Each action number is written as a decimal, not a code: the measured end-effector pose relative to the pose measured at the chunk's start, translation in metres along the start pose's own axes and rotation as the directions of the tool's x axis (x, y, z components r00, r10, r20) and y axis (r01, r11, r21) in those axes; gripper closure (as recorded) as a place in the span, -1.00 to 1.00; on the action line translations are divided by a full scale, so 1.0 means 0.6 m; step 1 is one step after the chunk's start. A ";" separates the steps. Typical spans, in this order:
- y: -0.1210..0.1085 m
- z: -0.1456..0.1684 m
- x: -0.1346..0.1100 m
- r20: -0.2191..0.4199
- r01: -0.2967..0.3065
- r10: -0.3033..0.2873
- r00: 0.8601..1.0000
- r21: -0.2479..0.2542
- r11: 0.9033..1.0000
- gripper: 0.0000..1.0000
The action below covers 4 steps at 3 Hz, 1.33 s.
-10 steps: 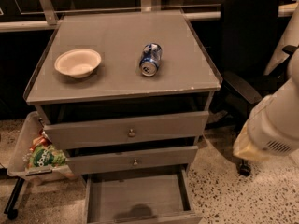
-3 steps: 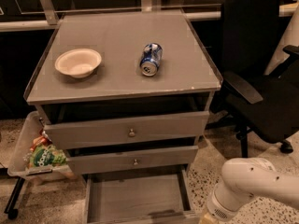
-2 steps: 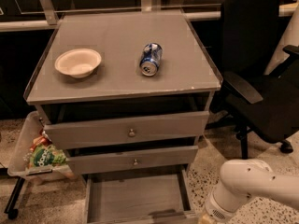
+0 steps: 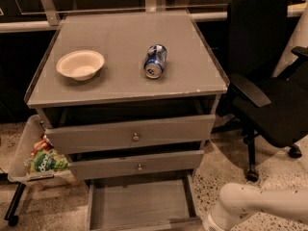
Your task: Close bottom drawer
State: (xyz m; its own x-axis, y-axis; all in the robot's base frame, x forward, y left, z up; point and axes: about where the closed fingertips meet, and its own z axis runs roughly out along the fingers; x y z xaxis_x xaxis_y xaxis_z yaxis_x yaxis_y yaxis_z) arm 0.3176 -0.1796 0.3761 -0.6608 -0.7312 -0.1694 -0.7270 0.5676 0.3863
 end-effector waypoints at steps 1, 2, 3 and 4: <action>-0.016 0.105 0.013 0.009 -0.021 0.021 1.000 -0.077 0.997 1.00; 0.004 0.148 0.028 -0.003 -0.038 0.038 0.999 -0.129 0.991 1.00; 0.004 0.148 0.028 -0.003 -0.038 0.038 0.999 -0.129 0.991 1.00; -0.005 0.182 0.024 0.001 -0.042 0.043 0.999 -0.151 0.988 1.00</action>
Offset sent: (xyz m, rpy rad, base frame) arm -0.0077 0.0109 -0.0550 0.0474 0.0495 -0.0089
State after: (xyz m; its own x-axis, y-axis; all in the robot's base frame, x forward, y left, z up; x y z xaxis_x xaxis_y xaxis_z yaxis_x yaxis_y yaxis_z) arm 0.2900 -0.1506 0.2735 -0.6914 -0.7060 -0.1535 -0.6622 0.5342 0.5255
